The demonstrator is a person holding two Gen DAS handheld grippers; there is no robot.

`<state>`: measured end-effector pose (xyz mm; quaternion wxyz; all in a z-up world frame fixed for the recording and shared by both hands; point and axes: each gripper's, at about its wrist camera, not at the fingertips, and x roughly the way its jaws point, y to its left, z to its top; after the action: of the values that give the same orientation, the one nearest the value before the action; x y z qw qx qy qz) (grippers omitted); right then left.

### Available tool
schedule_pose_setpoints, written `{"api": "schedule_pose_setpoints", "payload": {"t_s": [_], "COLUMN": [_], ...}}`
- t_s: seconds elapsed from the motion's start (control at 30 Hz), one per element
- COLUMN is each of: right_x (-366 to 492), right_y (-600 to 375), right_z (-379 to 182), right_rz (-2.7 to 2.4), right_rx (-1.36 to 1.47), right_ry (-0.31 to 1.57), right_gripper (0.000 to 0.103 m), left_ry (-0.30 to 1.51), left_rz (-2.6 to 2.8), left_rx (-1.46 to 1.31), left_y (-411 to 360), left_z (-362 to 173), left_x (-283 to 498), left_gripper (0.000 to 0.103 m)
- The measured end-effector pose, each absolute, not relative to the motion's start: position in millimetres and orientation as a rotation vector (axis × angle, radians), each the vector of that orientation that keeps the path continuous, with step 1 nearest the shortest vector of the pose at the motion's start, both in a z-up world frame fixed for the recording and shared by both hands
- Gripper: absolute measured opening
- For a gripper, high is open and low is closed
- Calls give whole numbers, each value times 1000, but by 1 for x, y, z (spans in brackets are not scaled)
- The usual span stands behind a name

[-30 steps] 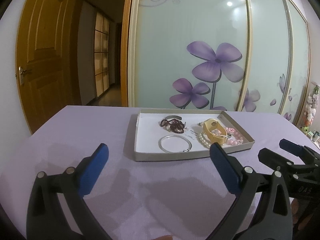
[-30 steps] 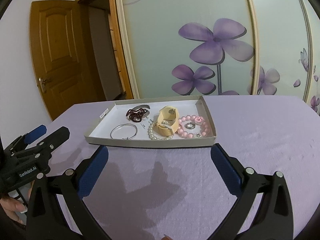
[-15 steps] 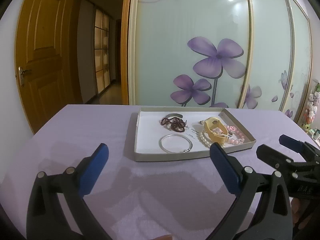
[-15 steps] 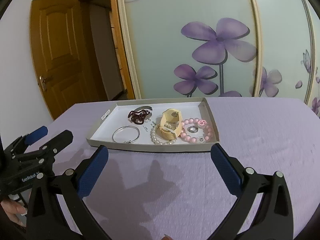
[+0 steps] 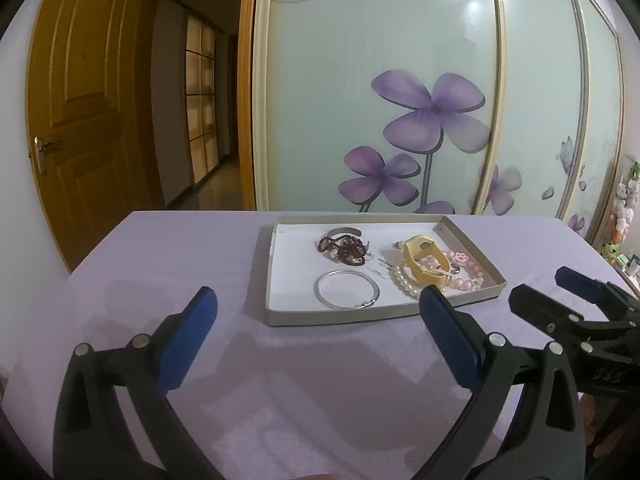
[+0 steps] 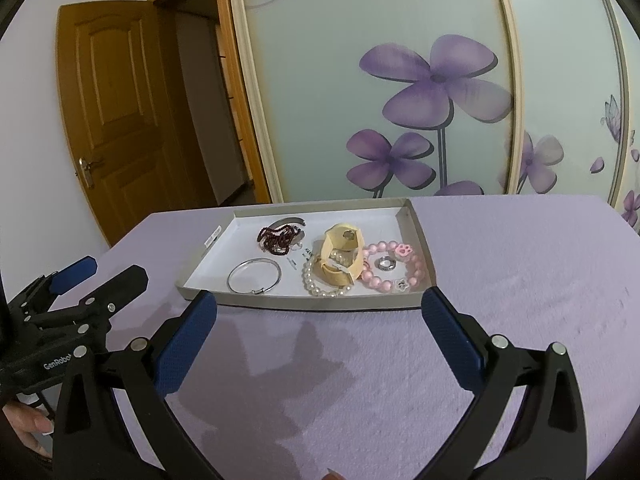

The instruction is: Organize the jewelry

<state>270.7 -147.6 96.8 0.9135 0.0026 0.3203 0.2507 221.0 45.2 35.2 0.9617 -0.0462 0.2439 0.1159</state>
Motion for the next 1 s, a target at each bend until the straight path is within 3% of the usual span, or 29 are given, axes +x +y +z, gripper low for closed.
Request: {"api": "schedule_pose_setpoints", "payload": {"t_s": [1.0], "right_x": [271], "right_y": [-149], "right_z": [97], "right_rz": [519], "right_rx": [9], "right_ry": [658], "right_gripper": [102], "left_ry": [490], "left_rz": [209], "left_rx": [-112], "left_y": [43], "left_z": [41], "left_x": [218], "left_gripper": [101]}}
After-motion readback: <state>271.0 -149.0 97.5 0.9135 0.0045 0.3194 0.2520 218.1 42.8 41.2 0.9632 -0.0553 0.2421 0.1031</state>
